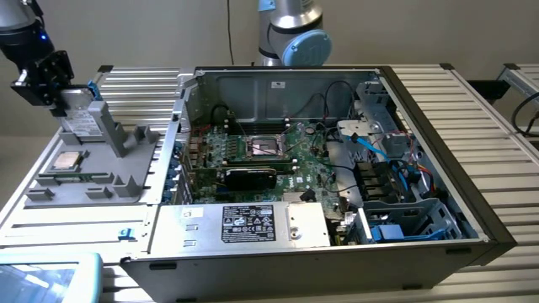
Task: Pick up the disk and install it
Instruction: 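Pick up the disk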
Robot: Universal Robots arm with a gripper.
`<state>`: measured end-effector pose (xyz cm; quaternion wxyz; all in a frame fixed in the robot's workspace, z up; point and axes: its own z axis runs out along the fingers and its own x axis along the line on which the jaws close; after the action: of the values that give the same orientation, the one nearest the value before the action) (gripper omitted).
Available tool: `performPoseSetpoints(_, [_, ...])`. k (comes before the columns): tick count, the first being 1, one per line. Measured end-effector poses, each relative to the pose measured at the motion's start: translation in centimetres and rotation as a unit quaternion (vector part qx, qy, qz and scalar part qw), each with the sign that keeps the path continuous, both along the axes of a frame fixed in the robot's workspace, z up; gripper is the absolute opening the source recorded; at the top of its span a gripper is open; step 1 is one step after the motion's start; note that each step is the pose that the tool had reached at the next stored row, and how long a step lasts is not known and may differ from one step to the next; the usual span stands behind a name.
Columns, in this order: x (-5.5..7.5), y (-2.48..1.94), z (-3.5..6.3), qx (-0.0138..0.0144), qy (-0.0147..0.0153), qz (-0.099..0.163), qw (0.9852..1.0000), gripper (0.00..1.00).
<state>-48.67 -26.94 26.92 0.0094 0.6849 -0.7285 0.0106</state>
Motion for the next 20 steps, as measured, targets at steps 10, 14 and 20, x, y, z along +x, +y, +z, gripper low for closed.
performPoseSetpoints(10, [0.02,0.00,-0.05,0.0000,-0.0002,0.000,1.0000,0.51])
performPoseSetpoints(14, [0.03,0.00,-0.06,0.0014,-0.0004,0.000,1.0000,0.51])
performPoseSetpoints(20, [0.02,-0.01,-0.08,0.0048,-0.0006,0.000,1.0000,0.51])
